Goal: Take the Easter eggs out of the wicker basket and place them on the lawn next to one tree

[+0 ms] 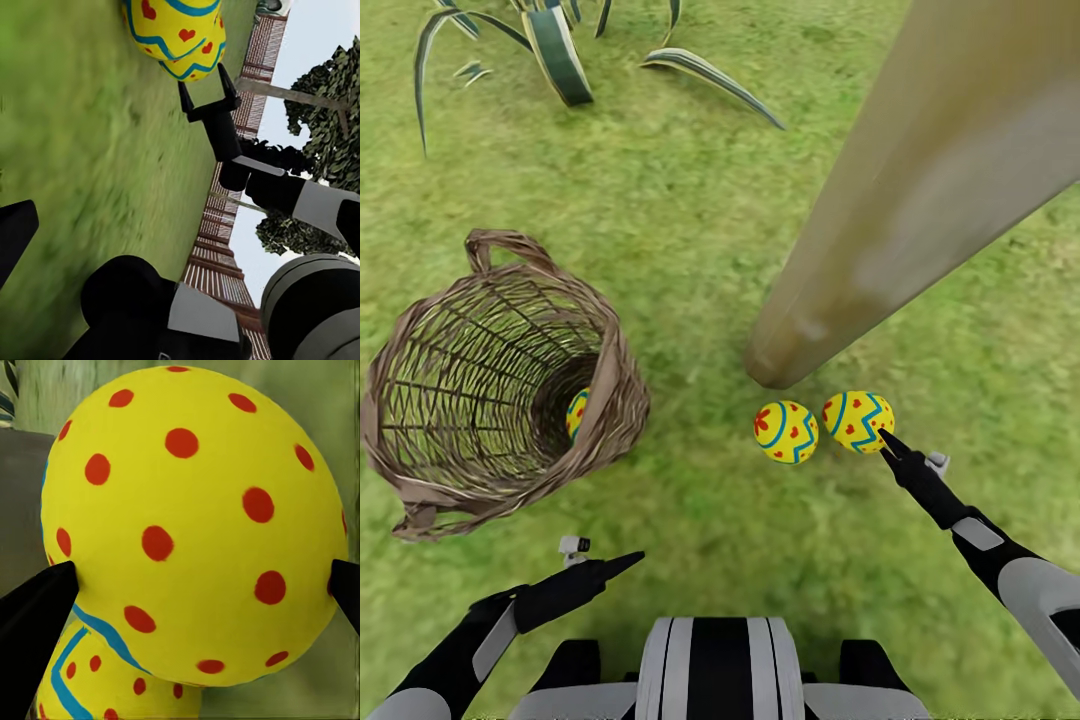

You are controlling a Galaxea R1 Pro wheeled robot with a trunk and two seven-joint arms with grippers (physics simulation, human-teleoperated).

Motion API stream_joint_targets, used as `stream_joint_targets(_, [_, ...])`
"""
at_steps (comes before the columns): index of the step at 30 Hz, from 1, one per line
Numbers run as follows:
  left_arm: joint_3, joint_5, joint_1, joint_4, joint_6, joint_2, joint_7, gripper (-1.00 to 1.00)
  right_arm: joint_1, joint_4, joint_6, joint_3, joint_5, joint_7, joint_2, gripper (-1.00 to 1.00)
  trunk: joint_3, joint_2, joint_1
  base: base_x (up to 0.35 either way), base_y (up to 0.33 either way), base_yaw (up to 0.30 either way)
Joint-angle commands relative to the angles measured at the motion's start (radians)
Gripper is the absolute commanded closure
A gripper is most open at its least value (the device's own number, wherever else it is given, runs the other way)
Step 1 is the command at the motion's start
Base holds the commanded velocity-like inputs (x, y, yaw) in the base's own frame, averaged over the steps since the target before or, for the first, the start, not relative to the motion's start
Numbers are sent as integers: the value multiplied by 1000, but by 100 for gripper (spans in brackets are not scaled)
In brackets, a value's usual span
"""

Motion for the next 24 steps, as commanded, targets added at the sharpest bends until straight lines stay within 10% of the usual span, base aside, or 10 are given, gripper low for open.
stream_joint_targets(1, [-5, 7, 0, 0, 11, 1, -1, -100, 0, 0, 10, 6, -11, 3, 0, 100, -4, 0, 0, 0, 0, 0])
stream_joint_targets(16, [-5, 7, 0, 1, 11, 1, -2, -100, 0, 0, 10, 6, -11, 5, 0, 100, -20, -1, 2, 0, 0, 0])
stream_joint_targets(17, [-5, 7, 0, 1, 11, 1, -2, -100, 0, 0, 10, 6, -11, 5, 0, -100, -20, -1, 2, 0, 0, 0])
stream_joint_targets(24, [-5, 7, 0, 1, 11, 1, -2, -100, -1, 0, 12, 6, -11, 6, 0, -100, -20, -1, 2, 0, 0, 0])
